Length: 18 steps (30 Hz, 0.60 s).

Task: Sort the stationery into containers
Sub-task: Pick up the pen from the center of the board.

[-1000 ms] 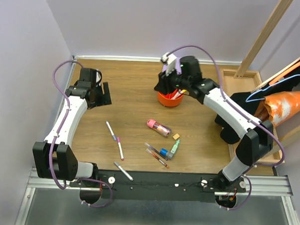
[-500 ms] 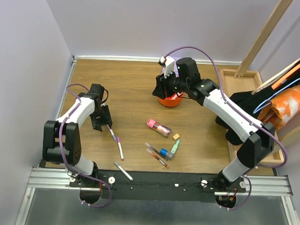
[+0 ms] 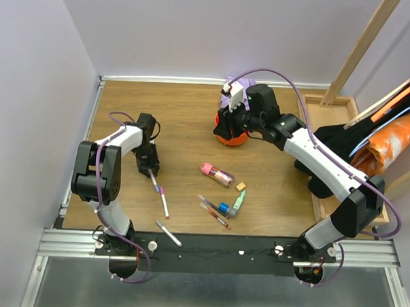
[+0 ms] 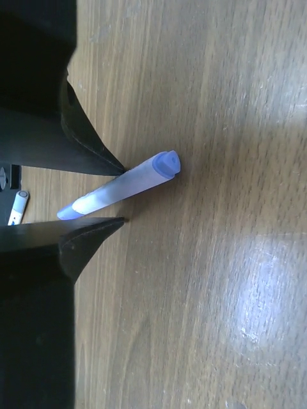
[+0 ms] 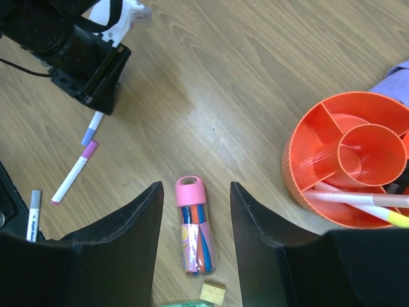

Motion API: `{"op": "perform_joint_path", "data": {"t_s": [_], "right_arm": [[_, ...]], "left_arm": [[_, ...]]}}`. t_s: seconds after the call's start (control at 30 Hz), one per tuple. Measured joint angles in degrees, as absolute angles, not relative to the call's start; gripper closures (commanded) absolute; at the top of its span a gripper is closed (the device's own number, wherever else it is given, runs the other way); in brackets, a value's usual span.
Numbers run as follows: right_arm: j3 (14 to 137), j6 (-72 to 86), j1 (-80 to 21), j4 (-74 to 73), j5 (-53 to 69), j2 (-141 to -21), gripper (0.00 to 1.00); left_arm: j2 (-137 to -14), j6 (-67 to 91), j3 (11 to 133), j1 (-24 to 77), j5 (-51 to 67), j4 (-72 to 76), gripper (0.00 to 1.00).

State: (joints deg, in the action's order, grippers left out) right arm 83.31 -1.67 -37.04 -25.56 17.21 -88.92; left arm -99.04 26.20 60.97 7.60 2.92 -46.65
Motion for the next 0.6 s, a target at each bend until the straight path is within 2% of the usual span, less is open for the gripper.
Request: {"op": "perform_joint_path", "data": {"t_s": [0.13, 0.23, 0.27, 0.6], "right_arm": [[83.31, -2.48, -37.04, -25.32, 15.86, -88.92, 0.44], [83.31, -3.07, -37.04, -25.28, 14.74, -88.92, 0.44], [83.29, -3.09, -37.04, -25.23, 14.39, -88.9, 0.44], [83.09, -4.49, -36.67, -24.95, 11.97, -88.9, 0.43]], "left_arm": [[-99.39, 25.76, 60.95, 7.75, 2.13, -47.0, 0.68], [-99.37, 25.71, 60.73, 7.79, 1.96, -46.81, 0.85], [-99.33, 25.52, 60.64, 7.92, 1.72, -46.81, 1.0], [-99.15, 24.45, 61.32, 8.82, 1.76, -47.22, 1.0]]}}
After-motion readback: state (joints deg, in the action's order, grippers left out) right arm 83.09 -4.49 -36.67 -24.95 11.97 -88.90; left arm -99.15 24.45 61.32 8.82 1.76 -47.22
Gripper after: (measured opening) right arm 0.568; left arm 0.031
